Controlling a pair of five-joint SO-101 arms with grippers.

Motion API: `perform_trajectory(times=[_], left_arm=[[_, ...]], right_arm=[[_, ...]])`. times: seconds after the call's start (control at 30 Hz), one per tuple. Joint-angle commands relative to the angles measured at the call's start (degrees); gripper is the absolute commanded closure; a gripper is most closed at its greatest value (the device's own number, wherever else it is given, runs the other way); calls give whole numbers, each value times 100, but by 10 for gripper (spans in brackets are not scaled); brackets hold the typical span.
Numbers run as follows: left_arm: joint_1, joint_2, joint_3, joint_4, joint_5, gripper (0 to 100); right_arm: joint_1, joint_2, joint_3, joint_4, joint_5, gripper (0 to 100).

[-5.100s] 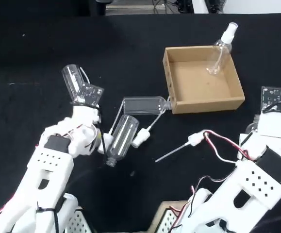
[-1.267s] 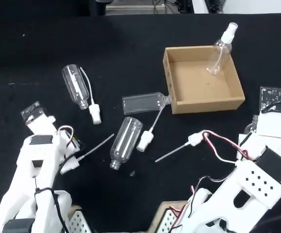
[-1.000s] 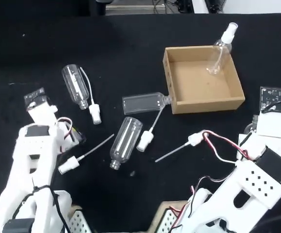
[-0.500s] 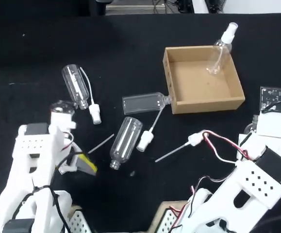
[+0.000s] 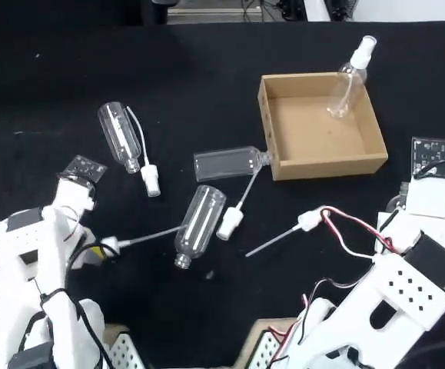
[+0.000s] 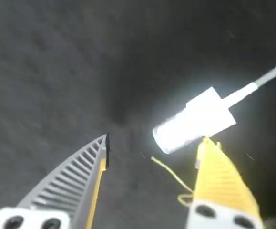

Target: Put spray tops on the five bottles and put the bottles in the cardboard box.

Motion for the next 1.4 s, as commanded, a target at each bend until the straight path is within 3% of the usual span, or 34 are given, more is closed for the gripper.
perform_trajectory(times=[0.0,0.13,0.23,0.37,0.6,0.8,1.13,1.37], left_arm=[[-75,-9,66,-747,-79,737],[22,-9,180,-1407,-18,737],[75,-9,75,-1943,598,737],[224,-9,-479,-1829,1987,737],[822,0,-1499,167,4747,737],[1314,642,-1640,290,7499,736],[1253,2910,-3301,905,8967,736],[1385,3736,-3626,1213,9055,737]], right_arm=[[-62,4,-48,-18,0,987],[-62,4,-48,-18,0,987],[-62,4,-48,-18,0,987],[-62,4,-48,-18,-9,987],[-62,4,-48,-18,-9,987],[-62,4,-40,-18,-9,987],[-62,4,-31,-44,-9,987],[-62,4,-48,-53,-9,987]])
